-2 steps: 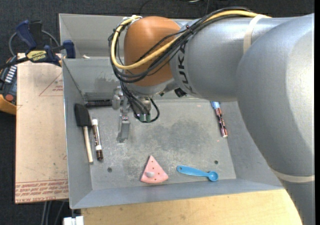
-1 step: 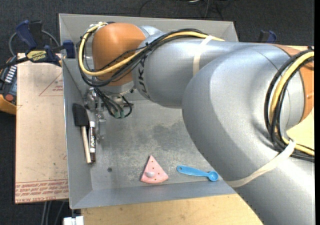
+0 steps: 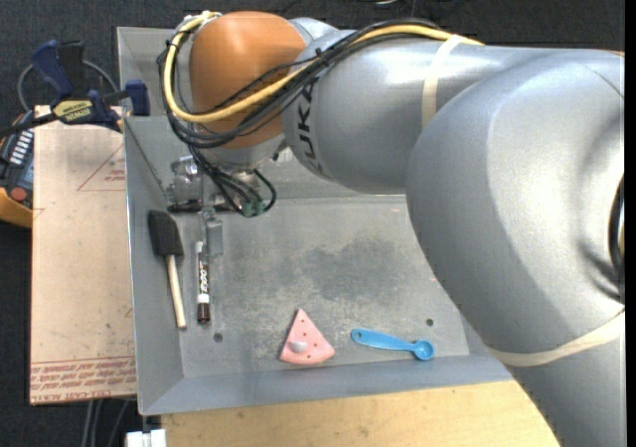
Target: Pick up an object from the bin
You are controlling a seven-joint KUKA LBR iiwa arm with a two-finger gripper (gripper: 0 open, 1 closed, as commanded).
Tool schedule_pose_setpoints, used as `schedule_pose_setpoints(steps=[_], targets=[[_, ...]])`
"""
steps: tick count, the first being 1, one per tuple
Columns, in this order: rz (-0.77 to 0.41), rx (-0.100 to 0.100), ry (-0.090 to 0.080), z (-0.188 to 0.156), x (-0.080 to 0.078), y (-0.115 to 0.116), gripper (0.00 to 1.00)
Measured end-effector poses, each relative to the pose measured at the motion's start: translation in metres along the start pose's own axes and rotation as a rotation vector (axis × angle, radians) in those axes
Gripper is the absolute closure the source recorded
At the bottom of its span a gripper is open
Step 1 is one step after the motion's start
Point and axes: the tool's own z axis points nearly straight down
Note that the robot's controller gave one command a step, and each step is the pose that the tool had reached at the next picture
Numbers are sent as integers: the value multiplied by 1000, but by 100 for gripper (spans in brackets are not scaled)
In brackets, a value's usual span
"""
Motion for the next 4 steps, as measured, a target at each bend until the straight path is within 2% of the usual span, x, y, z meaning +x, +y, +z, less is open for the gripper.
schedule_pose_setpoints(steps=[1,2,3,4], targets=[[108,-1,6,72,-13,-6,0],[-477,7,-2,69,17,-1,0],[109,-1,2,72,-14,-6,100],[109,-2,2,71,-14,-6,100]])
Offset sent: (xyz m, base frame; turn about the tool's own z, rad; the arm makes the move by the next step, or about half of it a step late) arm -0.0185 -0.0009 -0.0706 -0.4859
